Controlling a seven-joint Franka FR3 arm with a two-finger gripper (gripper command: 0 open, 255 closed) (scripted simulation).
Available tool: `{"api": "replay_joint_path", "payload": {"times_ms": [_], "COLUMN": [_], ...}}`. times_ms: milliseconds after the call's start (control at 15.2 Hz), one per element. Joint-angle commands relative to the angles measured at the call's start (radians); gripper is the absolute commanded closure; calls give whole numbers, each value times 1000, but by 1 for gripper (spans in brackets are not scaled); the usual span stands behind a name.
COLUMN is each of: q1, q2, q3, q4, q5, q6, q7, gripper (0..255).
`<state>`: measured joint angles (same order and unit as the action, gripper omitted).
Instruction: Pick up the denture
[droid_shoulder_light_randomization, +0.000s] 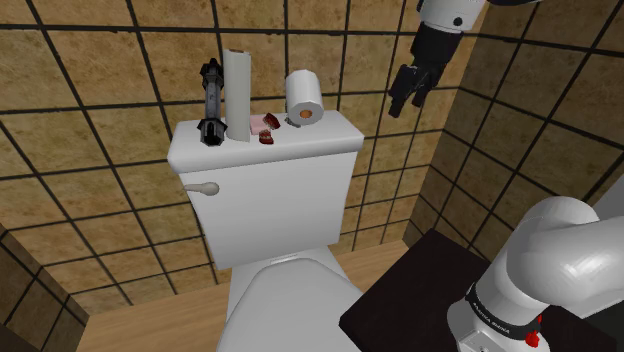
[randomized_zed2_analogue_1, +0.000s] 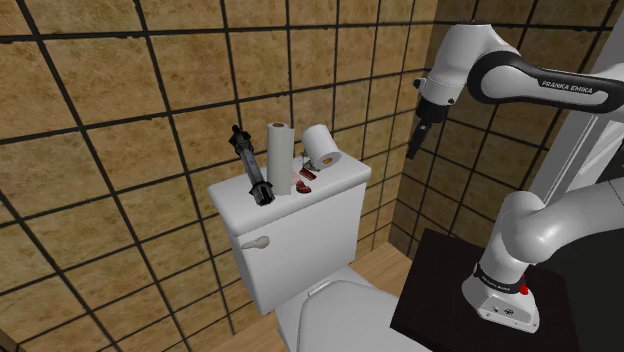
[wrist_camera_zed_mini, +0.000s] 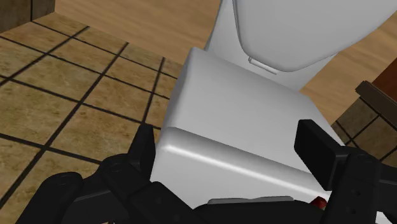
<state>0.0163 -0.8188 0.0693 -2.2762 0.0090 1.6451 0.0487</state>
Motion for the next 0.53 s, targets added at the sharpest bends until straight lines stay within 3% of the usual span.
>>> {"api": "replay_joint_path", "payload": {"times_ms": [0,462], "q1": [0,18], "q2": [0,284], "q3": [0,54], "q4": [0,175], "q5": [0,18], "q6": [0,68], "q7": [0,15], "gripper": [0,0]}}
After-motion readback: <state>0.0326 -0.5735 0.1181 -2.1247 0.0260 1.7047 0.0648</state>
